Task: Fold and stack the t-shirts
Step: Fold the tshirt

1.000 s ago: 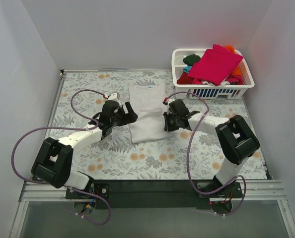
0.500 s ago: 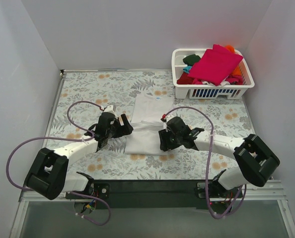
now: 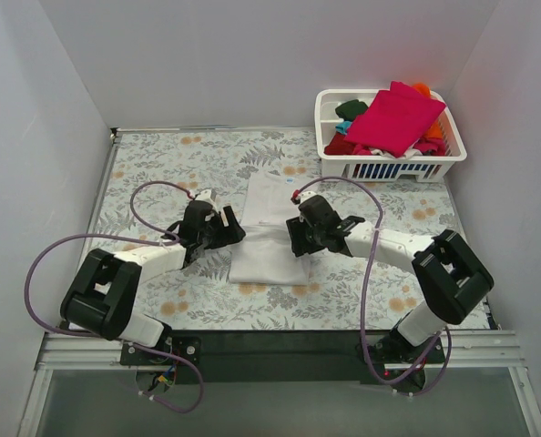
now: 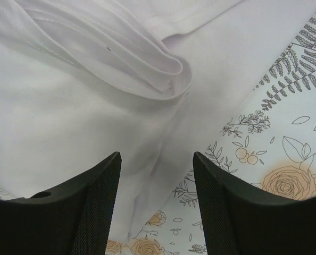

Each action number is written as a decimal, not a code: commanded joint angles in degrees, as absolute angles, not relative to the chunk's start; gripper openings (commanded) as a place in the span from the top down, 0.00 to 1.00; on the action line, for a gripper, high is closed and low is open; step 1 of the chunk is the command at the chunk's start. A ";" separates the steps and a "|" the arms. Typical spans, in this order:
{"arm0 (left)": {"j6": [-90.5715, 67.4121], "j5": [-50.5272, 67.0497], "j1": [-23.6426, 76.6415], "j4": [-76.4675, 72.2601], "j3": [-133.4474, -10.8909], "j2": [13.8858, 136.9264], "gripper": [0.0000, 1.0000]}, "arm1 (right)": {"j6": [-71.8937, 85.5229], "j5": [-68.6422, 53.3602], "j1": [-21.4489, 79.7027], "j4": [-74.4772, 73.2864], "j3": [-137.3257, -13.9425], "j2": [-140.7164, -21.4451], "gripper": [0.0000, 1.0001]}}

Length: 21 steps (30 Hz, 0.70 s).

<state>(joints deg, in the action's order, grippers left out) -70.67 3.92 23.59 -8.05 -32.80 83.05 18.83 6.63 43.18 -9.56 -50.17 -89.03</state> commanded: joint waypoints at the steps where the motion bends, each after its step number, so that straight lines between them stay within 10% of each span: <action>1: -69.26 5.01 22.85 -10.19 -35.24 83.84 0.34 | 16.70 7.21 41.93 -7.56 -53.17 -90.70 0.49; 21: -69.17 7.91 21.09 -12.04 -38.85 90.26 0.46 | 13.36 0.53 36.91 -2.20 -60.38 -100.63 0.55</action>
